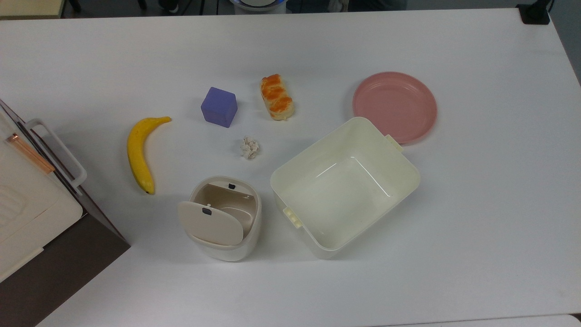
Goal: Open the trash can
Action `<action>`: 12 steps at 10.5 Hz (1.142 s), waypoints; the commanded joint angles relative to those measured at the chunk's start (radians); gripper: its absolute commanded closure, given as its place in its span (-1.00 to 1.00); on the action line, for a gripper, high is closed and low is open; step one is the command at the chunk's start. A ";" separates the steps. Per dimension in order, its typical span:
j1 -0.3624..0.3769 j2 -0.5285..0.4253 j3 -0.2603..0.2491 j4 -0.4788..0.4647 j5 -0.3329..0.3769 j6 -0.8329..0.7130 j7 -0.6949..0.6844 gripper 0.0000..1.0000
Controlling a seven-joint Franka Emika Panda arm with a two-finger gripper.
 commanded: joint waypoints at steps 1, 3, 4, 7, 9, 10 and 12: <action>0.015 -0.023 -0.003 -0.033 0.005 0.001 0.030 -1.00; 0.007 -0.024 -0.008 0.005 0.000 -0.117 0.002 -1.00; 0.007 -0.030 -0.008 0.005 0.000 -0.120 -0.007 -1.00; 0.006 -0.030 -0.014 0.007 0.005 -0.119 0.002 -1.00; 0.012 -0.018 -0.011 0.007 0.011 -0.120 0.002 -1.00; 0.013 -0.018 -0.011 0.007 0.015 -0.119 0.004 -1.00; 0.016 -0.021 -0.011 0.002 0.015 -0.117 0.004 -1.00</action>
